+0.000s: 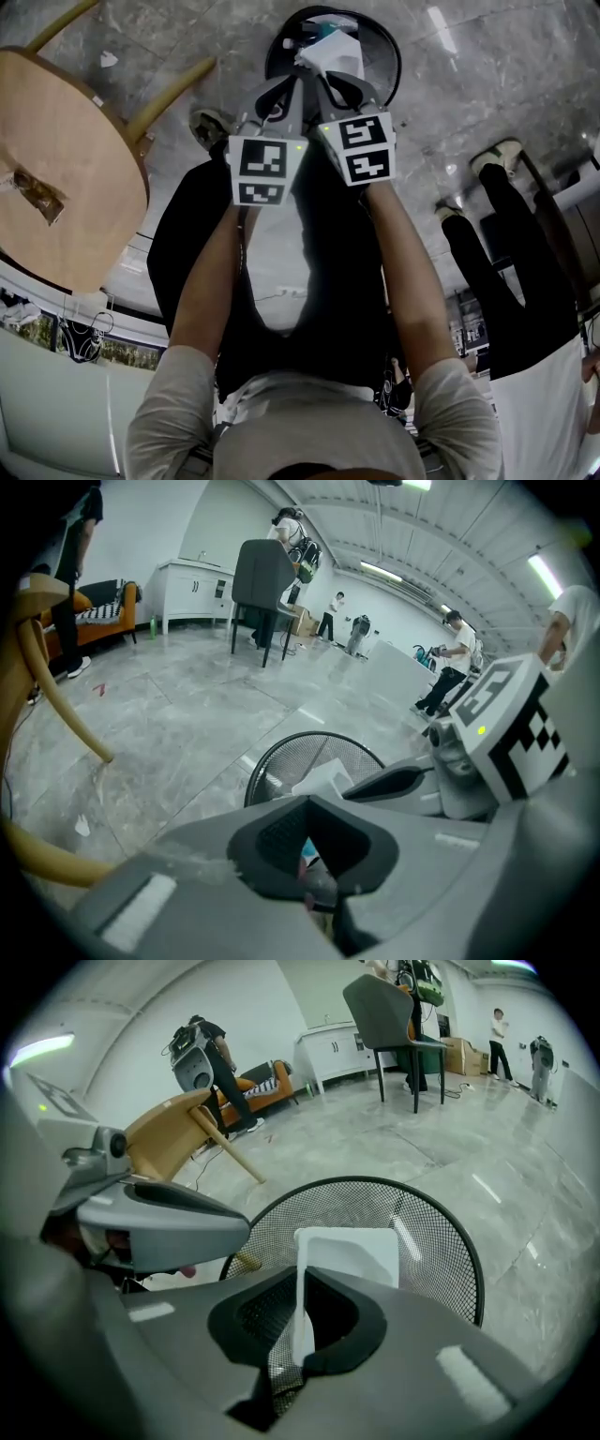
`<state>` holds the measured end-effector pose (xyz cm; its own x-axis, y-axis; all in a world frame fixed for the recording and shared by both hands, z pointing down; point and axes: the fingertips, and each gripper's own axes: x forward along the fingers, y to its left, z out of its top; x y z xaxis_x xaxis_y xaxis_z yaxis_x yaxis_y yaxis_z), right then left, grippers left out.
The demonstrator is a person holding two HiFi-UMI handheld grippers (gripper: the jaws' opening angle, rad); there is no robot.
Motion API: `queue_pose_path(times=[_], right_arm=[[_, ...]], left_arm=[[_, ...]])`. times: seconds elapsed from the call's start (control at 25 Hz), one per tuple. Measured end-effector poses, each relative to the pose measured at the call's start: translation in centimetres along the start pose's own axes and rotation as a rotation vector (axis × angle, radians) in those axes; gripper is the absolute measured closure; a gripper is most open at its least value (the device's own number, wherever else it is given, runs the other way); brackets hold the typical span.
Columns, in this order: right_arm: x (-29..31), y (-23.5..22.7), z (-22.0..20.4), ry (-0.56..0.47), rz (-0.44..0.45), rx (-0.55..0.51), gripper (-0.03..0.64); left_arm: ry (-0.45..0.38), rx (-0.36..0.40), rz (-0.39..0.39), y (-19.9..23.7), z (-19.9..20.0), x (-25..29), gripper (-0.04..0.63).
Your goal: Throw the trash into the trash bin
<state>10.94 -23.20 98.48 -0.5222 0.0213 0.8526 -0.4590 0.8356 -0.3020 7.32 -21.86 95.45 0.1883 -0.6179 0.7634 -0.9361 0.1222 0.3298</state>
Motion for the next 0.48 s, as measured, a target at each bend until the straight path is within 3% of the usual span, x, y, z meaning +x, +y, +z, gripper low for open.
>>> queue_pose_path(times=[0.24,0.48], right_arm=[[1.7,-1.1,0.1,0.004,-0.016,0.009,0.586],[2.7,-2.2,-0.7,0.018,-0.045,0.082,0.578]], left_arm=[[0.022,0.022,-0.004,0.4,0.2,1.3,0.578],[0.032,0.028,-0.02,0.3,0.3,1.9,0.578]])
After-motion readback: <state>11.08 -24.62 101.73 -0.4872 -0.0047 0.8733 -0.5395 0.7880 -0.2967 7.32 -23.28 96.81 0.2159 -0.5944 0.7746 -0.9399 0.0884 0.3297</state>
